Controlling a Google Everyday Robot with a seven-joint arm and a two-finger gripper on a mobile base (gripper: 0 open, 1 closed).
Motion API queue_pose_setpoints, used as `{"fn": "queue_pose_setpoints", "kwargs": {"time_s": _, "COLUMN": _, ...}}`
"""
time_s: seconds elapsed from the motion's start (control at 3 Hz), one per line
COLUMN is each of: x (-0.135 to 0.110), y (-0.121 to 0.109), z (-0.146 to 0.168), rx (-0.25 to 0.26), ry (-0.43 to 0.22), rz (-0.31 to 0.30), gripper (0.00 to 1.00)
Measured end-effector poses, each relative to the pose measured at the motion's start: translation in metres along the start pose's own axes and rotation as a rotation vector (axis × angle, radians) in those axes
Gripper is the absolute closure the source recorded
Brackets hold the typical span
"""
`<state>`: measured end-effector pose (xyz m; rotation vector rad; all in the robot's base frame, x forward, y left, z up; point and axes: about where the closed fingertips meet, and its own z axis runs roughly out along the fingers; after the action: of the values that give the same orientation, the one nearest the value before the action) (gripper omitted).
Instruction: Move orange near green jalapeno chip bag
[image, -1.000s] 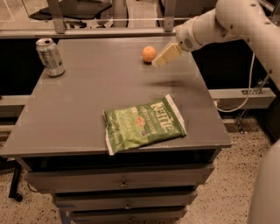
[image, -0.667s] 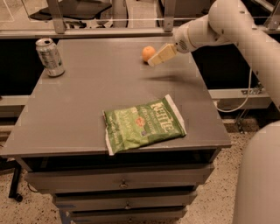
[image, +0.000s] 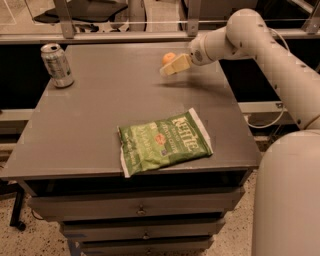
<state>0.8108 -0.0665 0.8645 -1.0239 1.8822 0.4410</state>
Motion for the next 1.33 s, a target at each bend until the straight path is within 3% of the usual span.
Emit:
{"fn": "queue_pose_setpoints", "kwargs": {"time_s": 0.33, "x": 0.006, "y": 0.002, "z": 0.013, "rx": -0.015, "ry": -0.014, "rz": 0.036, "gripper": 0.18}}
{"fn": "queue_pose_setpoints", "kwargs": {"time_s": 1.0, "x": 0.0, "y": 0.005, "z": 0.017, "rx": -0.038, "ry": -0.072, "rz": 0.058, "gripper": 0.64}}
{"fn": "queue_pose_setpoints", "kwargs": {"time_s": 1.33, "x": -0.013, "y": 0.016, "z": 0.004, "rx": -0.104, "ry": -0.104, "rz": 0.03, "gripper": 0.87}}
